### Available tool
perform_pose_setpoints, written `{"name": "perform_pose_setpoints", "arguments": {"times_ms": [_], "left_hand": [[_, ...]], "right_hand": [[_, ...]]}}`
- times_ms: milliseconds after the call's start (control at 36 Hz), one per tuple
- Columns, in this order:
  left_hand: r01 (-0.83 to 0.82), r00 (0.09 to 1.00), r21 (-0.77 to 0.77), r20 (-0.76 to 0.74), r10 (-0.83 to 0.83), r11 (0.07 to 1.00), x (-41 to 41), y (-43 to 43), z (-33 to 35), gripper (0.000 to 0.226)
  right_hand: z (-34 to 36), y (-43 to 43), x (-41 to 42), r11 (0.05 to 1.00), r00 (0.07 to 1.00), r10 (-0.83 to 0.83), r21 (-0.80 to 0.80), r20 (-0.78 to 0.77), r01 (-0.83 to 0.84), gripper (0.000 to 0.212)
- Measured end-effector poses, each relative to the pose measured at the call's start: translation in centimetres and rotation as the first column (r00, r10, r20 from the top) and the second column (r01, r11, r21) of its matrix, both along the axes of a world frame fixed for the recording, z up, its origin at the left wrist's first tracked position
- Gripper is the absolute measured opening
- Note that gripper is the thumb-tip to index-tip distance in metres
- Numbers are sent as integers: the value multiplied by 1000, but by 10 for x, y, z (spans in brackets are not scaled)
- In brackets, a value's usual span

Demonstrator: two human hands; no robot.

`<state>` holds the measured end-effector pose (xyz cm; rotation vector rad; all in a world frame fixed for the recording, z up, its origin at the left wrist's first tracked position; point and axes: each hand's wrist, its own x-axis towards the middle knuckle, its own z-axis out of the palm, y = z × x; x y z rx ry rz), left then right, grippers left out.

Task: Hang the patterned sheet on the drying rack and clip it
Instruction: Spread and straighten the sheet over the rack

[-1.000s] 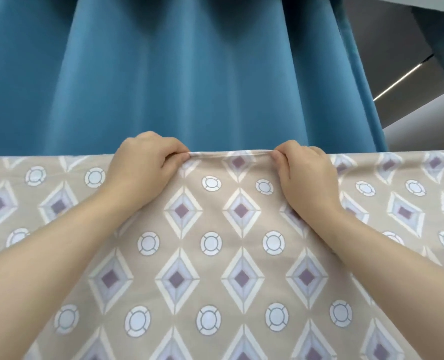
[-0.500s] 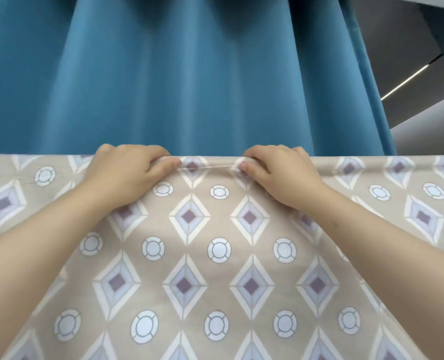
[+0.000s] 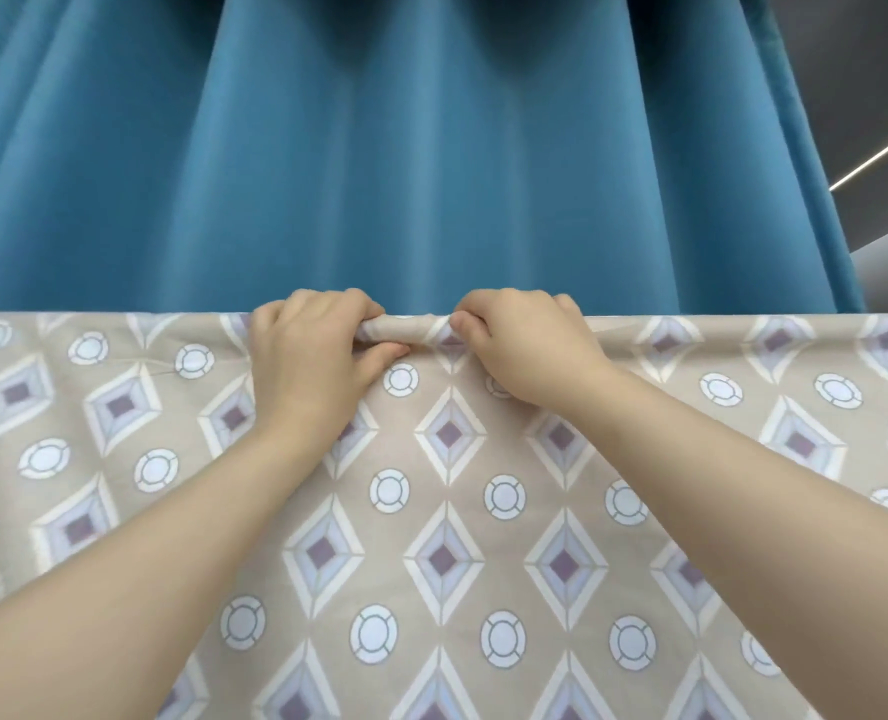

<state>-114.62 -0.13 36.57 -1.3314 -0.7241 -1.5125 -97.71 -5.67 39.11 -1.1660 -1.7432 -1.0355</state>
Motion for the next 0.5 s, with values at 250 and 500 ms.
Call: {"name": "perform_pose_setpoints", "arguments": {"times_ms": [250, 500], "left_hand": [[-139, 990, -398, -46, 132, 907, -72, -10, 13, 57], [77, 995, -420, 91, -43, 904, -90, -21, 13, 35]], "right_hand": [[-8, 4, 7, 993, 996, 91, 83, -25, -88, 27], [-15, 15, -1, 957, 990, -144, 255, 8, 137, 13]]}}
